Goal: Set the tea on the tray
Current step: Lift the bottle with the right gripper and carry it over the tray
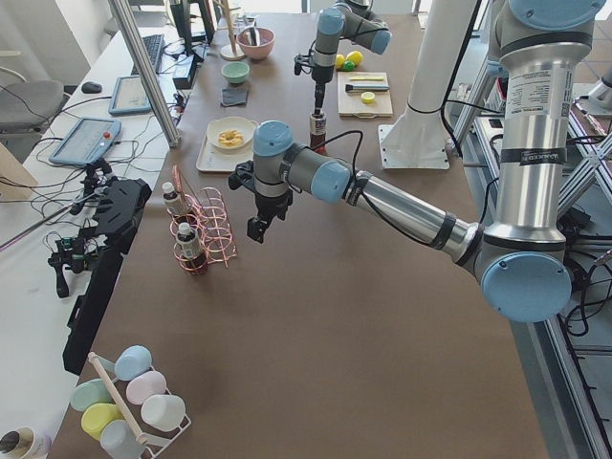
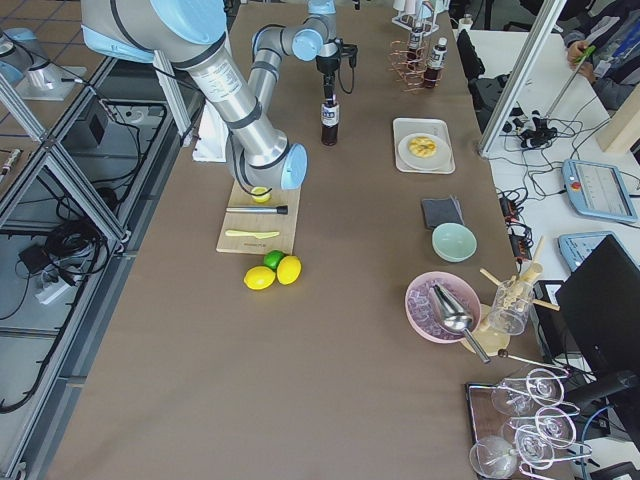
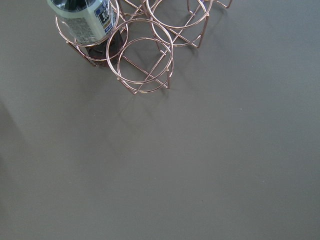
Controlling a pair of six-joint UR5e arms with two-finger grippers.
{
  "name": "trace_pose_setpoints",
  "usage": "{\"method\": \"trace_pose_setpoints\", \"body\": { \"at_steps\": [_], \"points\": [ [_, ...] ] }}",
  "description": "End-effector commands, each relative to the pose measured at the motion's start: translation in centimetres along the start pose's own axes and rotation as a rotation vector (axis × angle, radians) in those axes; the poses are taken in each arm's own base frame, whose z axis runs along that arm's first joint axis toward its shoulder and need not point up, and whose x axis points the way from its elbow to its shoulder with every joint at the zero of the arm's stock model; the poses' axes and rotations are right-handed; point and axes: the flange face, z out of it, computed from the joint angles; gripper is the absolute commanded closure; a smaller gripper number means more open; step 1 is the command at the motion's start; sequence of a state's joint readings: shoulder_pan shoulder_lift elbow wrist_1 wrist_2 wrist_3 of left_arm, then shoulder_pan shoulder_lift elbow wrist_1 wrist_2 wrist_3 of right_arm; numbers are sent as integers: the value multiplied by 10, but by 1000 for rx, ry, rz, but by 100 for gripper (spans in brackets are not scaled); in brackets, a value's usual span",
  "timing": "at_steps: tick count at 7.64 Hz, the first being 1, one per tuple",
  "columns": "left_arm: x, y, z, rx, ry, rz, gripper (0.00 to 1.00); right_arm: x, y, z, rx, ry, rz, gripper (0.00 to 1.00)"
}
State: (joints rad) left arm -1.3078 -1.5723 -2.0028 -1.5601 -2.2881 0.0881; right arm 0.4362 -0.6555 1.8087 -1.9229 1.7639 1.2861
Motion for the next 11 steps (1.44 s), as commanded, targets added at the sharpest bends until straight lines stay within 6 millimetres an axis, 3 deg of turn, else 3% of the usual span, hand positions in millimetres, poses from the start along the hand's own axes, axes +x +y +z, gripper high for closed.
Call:
{"method": "trace_pose_setpoints", "body": {
  "at_steps": [1, 2, 5, 7, 8, 9, 10, 11],
  "points": [
    [-7, 3, -8, 13, -3, -14, 3, 0, 1, -4, -3, 18, 1, 44],
    [-11, 4, -11, 19, -8, -17, 3, 0, 1, -4, 0, 19, -2, 52],
    [-12, 4, -11, 18, -8, -17, 3, -3, 1, 0, -1, 26, 5, 60],
    [-12, 4, -11, 18, -8, -19, 3, -4, -7, -13, 6, 8, 2, 100],
    [-12, 4, -11, 19, -8, -22, 3, -5, -30, -30, 0, -2, 23, 100],
    [-11, 4, -12, 20, -8, -23, 3, -23, -54, -45, -2, 19, 19, 100],
    [-14, 4, -8, 14, -8, -29, 3, -39, -82, -52, 10, 49, 17, 100],
    [-14, 6, -10, 16, -9, -30, 3, -37, -111, -56, 17, 67, 1, 100]
  ]
}}
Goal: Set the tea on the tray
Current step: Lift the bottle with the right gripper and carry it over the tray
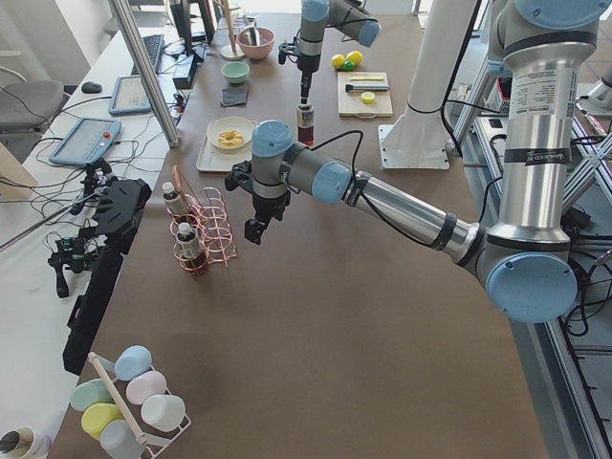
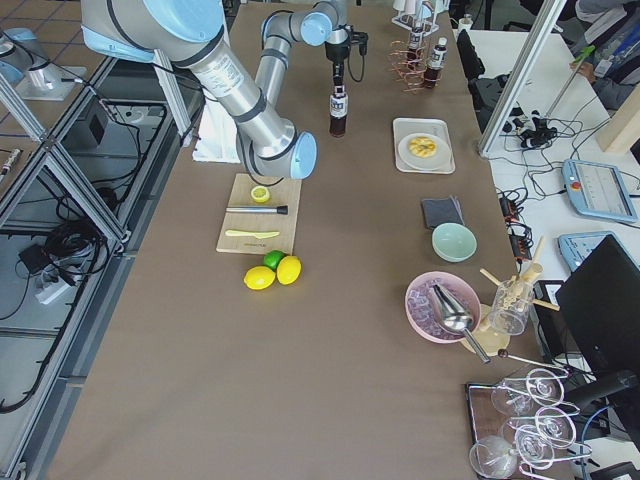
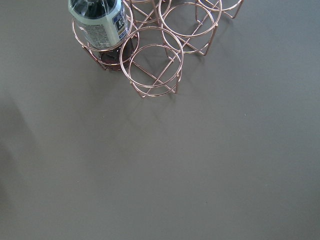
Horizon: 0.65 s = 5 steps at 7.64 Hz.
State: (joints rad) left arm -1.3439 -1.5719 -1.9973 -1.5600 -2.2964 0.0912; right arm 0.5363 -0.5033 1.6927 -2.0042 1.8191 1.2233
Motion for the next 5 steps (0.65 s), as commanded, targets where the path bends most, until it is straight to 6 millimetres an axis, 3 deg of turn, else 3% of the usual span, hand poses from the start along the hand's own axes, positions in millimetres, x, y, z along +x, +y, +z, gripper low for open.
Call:
{"method": "trace_pose_setpoints", "body": {
  "at_steps": [1, 2, 3, 4, 5],
  "points": [
    [-14, 10, -15, 24, 3, -32, 3, -9, -73, -17, 16, 49, -48, 100],
    [-21, 15, -23, 41, 25, -54, 3, -24, -110, -31, 25, 71, -41, 100],
    [-37, 38, -28, 47, 10, -96, 3, -53, -146, -26, 60, 28, -32, 100],
    [-51, 49, -38, 68, -2, -128, 3, -66, -177, -7, 96, -15, -31, 100],
    [-60, 65, -44, 74, -13, -161, 3, -68, -209, -7, 84, -26, -6, 100]
  ]
}}
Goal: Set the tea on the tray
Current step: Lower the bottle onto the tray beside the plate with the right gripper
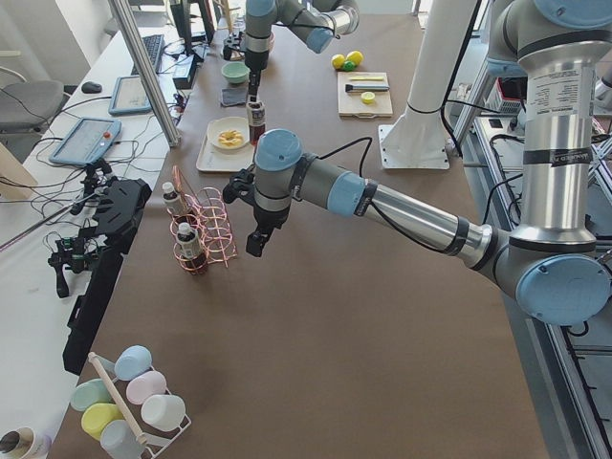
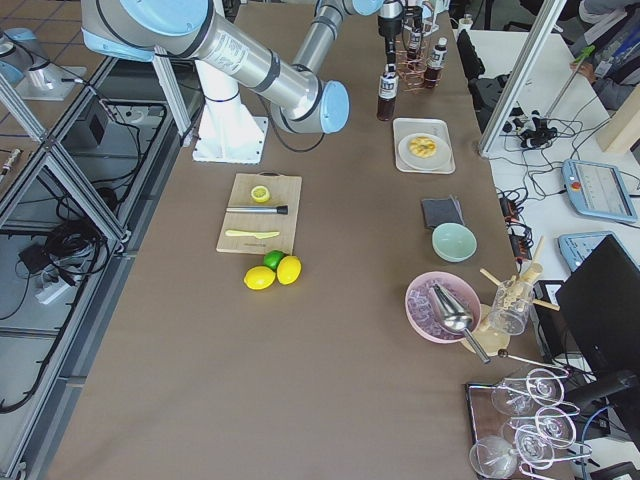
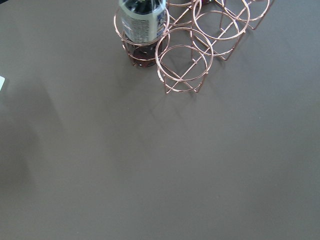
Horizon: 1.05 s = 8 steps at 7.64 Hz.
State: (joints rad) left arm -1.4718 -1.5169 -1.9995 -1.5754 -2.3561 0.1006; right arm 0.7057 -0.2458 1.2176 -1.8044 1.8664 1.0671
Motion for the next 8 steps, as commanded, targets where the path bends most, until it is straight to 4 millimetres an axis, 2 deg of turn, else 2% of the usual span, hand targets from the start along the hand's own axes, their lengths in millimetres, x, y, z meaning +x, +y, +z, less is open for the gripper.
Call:
{"method": "trace_pose_setpoints", "body": {
  "at_steps": [1, 2, 4, 8],
  "points": [
    [-27, 32, -18, 24, -23, -78, 3, -9, -79, 17, -5, -22, 50, 100],
    [-26, 32, -19, 28, -7, -80, 3, -8, -87, 27, 7, -35, 51, 100],
    [-30, 42, -18, 23, 2, -101, 3, -1, -106, 75, 18, -43, 67, 100],
    [-31, 46, -16, 18, 2, -108, 3, 2, -109, 92, 1, -22, 70, 100]
  ]
}}
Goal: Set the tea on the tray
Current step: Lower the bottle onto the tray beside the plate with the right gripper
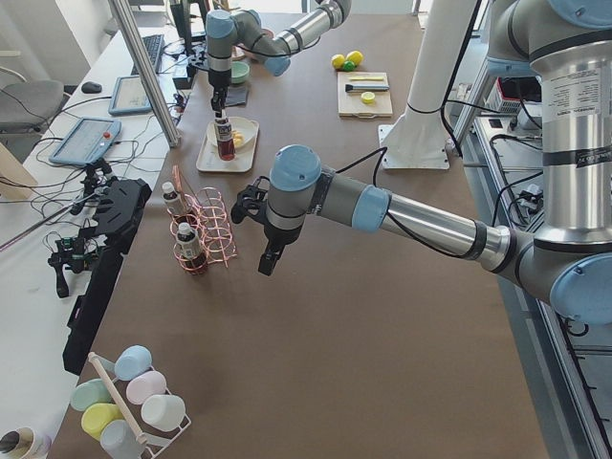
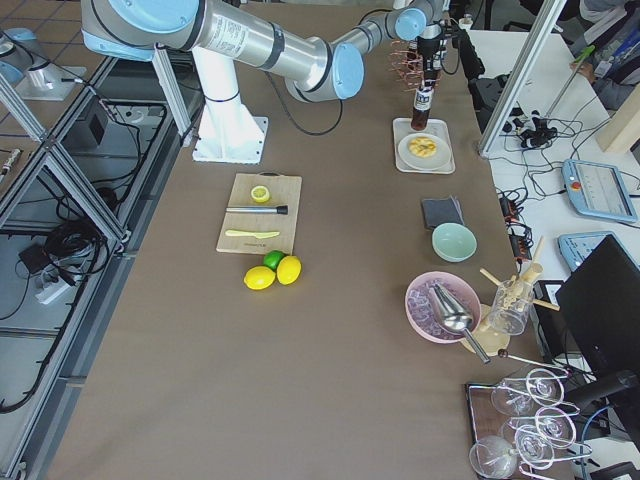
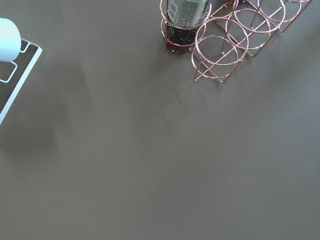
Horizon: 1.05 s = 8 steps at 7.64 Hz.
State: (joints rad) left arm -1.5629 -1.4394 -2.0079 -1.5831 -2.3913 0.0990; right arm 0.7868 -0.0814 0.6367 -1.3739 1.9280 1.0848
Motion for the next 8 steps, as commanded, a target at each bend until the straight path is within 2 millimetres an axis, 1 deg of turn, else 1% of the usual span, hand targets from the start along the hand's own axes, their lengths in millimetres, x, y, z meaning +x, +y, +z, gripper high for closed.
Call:
{"method": "trace_pose_setpoints", "body": {
  "at_steps": [1, 2, 3, 4, 5, 6, 7, 8],
  "points": [
    [-1, 2, 0, 0, 0, -3, 3, 1, -1, 8, -12, 8, 0, 100],
    [-1, 2, 0, 0, 0, -4, 3, 1, 0, 9, -14, 9, 0, 100],
    [-1, 2, 0, 0, 0, -4, 3, 0, 1, 10, -16, 7, -2, 96],
    [-1, 2, 1, -2, 0, -4, 3, -1, 1, 9, -14, 3, -7, 75],
    [-2, 2, 1, -2, 0, -6, 3, -1, 3, 10, -15, 3, -12, 46],
    [-2, 2, 2, -4, -1, -6, 3, -2, 6, 13, -20, 5, -22, 40],
    [-3, 2, 3, -7, -1, -8, 3, -4, 6, 10, -18, 1, -25, 1],
    [-3, 2, 3, -7, -1, -8, 3, -7, 6, 7, -16, -2, -26, 1]
  ]
}}
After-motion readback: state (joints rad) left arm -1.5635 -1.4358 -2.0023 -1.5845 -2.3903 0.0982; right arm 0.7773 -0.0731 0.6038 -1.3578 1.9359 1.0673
